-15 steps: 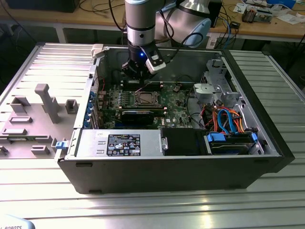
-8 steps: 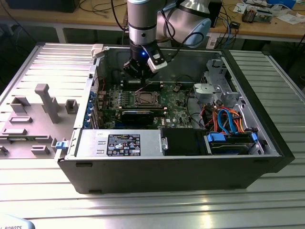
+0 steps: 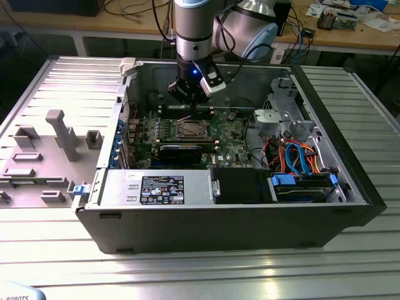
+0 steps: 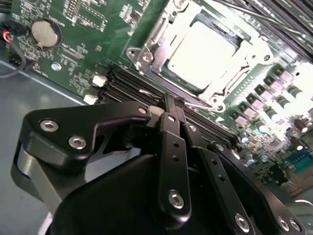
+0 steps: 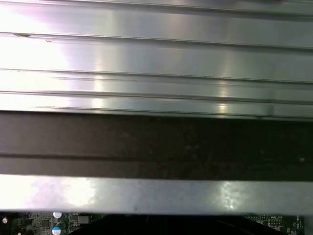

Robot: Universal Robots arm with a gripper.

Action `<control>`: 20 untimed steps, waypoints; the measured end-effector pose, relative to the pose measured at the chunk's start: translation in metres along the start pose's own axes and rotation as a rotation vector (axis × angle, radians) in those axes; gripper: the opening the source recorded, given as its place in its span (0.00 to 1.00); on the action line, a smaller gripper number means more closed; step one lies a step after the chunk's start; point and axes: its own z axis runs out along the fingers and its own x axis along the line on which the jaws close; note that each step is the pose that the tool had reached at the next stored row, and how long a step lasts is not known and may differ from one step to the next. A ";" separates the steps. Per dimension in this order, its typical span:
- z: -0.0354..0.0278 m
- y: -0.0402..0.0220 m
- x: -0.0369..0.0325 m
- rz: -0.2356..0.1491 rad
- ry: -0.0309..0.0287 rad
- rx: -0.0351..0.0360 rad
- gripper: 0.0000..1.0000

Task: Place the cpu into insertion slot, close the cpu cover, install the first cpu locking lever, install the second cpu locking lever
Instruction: 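Install the first cpu locking lever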

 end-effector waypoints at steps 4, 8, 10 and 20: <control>0.0010 -0.0001 -0.0017 0.000 0.0002 0.0001 0.11; 0.0027 -0.0002 -0.0018 0.000 -0.0001 -0.0001 0.11; 0.0027 -0.0002 -0.0018 0.000 0.0000 -0.0001 0.11; 0.0056 -0.0004 -0.0027 0.000 0.0000 -0.0002 0.11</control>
